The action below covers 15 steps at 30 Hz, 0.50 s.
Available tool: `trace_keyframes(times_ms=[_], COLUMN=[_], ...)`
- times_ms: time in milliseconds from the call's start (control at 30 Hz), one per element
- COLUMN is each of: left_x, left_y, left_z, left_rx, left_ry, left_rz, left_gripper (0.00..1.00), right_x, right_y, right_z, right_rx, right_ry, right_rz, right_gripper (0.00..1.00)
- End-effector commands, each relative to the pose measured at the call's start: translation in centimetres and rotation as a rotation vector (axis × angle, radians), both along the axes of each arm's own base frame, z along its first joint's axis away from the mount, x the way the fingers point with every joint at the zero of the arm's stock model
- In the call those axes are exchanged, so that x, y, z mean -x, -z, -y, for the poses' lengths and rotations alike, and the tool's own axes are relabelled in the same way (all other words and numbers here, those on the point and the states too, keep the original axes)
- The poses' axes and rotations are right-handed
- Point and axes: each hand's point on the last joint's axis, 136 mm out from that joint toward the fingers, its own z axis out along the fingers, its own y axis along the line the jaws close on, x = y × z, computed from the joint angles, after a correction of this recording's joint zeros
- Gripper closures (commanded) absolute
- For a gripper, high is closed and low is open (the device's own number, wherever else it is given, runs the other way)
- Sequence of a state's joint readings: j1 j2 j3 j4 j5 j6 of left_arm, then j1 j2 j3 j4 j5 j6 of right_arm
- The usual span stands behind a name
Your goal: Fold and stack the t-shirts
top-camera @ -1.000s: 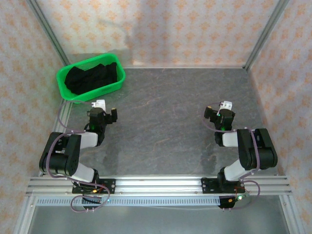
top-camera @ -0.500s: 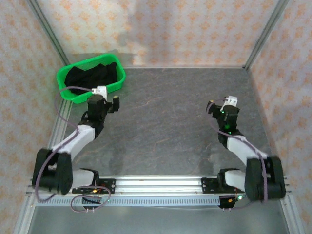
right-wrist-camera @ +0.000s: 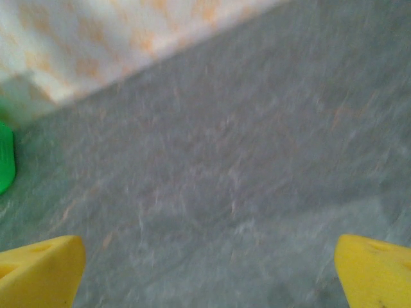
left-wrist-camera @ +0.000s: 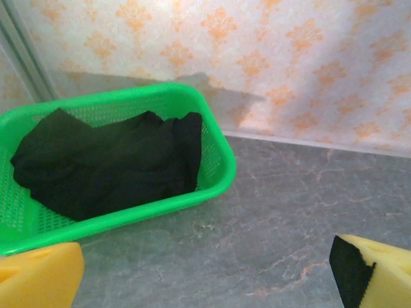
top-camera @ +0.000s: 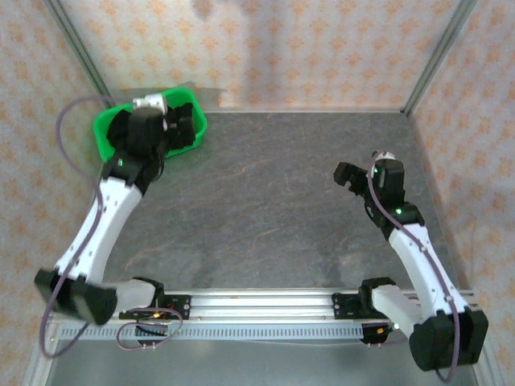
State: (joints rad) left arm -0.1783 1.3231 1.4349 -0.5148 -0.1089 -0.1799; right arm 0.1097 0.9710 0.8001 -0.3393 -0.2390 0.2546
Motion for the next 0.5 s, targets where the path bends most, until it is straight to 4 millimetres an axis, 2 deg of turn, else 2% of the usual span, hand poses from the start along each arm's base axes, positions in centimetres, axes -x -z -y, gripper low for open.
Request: trace_keyframes(times_ms=[0,167,267,367,467], left_x=[-1.6,-8.9,-12.8,-15.2,-16.6], left_y=[3.5,5.1,8.0,10.6,13.3], left_z=[-1.5,-3.6,-4.8,-5.6,-6.5], left_rx=[-0.010,0.029,0.028,0.063,0.076], left_ry=[-0.039,-0.075,-0.099,-0.108,-0.135], left_rz=[-0.260,-0.356,-0.409,-0.434,-0.452], left_gripper=[0.00,0.01,0.06,0.15,0.23], right_x=[0.1,-1.9,-2.4,-2.2,-1.8], right_y=[0.3,-0.4,-1.2,-1.3,-1.1], right_z=[-2.1,-5.4,-8.6,-11.9,-14.6], right_rx=[-0.099,-0.077,-0.076,-0.073,-0.091], right_ry=[-0.033,-0.097,-0.156,-0.212,-0.249], right_rz=[-0.141,-0.254,-0.277,-0.307,-0.330], right_gripper=[0.01,0.02,0.03,0.04,0.06])
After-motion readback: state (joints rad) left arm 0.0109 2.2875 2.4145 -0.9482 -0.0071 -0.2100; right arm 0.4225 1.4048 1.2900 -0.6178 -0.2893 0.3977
